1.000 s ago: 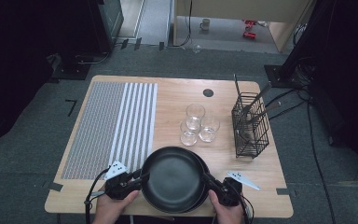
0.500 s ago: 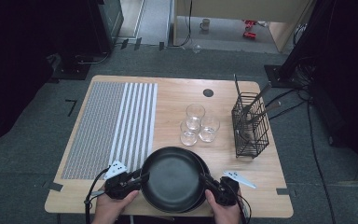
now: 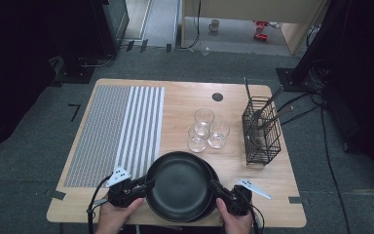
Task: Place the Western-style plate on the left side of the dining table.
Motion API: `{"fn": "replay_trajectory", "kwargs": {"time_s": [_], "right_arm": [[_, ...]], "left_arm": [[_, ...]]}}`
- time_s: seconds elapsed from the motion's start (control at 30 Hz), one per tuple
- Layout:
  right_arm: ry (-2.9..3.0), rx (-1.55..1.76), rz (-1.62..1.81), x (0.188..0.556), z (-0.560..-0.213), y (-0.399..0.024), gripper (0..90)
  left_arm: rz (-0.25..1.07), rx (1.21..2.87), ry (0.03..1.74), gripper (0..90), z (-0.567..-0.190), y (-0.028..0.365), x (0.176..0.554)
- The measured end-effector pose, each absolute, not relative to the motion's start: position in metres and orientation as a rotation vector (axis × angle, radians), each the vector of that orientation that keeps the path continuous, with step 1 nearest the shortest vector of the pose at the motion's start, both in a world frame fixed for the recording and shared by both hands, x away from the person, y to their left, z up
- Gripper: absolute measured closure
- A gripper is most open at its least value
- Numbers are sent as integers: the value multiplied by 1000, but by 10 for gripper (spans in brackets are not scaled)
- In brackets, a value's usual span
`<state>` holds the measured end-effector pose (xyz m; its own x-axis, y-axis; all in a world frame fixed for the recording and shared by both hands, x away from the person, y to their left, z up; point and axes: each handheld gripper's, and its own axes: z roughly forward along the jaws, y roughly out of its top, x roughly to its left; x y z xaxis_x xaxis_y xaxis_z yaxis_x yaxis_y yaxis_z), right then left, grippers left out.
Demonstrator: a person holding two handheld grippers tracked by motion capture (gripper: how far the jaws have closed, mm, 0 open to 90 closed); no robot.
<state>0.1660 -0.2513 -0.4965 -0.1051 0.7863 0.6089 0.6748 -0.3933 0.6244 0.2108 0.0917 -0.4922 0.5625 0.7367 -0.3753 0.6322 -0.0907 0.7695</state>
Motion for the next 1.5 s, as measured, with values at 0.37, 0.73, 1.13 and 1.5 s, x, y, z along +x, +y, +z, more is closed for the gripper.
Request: {"fn": "replay_trajectory", "kwargs": {"time_s": [0.37,0.73,1.13,1.5], "right_arm": [[1688,2030,1451,169,-501,-247,794],[1764,1970,1346,172,-501,-235,746],[1787,1995,1343,177,-503,-232,710],[1773,1945,1459,174,-503,-241,762]], "left_arm": [[112,1784,1138,692,-492,93,214],[116,1791,1143,691,-490,95,215],[114,1789,1139,690,-491,95,215],[107,1753,1110,720,-488,99,213]]}}
